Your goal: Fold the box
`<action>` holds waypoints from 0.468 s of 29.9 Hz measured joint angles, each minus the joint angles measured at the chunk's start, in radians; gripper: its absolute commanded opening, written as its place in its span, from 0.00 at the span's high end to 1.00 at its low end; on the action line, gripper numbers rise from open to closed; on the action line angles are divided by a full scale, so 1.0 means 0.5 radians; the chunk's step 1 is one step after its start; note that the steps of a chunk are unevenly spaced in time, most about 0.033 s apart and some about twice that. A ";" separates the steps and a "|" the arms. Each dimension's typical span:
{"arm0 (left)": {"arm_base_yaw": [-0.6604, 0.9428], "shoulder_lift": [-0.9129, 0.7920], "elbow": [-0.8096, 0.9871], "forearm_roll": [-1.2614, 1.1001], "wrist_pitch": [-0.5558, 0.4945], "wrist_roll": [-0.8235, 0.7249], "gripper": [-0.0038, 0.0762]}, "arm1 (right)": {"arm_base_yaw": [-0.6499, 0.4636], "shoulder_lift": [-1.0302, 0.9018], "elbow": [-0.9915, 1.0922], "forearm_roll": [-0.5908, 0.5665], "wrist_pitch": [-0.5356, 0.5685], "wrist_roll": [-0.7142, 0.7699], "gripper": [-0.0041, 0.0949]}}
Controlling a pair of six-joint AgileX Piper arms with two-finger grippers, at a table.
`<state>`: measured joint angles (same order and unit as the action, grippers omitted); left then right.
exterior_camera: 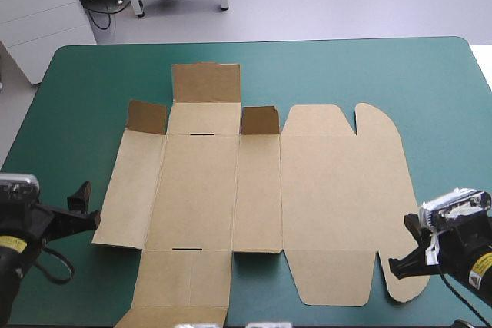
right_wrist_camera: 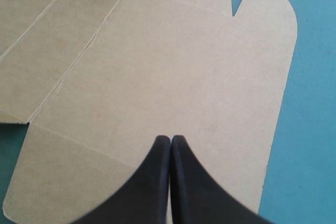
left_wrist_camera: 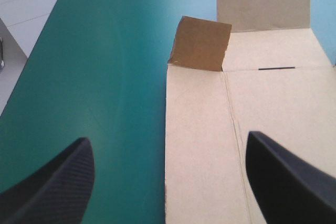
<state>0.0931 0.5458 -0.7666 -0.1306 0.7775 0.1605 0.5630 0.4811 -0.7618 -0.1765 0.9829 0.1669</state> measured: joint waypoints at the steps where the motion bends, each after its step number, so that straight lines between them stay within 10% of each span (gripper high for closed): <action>1: 0.000 0.099 -0.051 0.005 0.022 0.019 0.25 | 0.000 -0.036 0.030 0.007 0.018 -0.016 0.98; 14: 0.203 1.125 -0.353 -0.247 0.250 0.234 0.25 | 0.000 -0.118 0.202 0.032 0.079 -0.065 0.98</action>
<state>0.1944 1.1083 -0.9431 -0.2543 0.9024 0.2774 0.5630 0.4219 -0.6607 -0.1606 1.0224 0.1345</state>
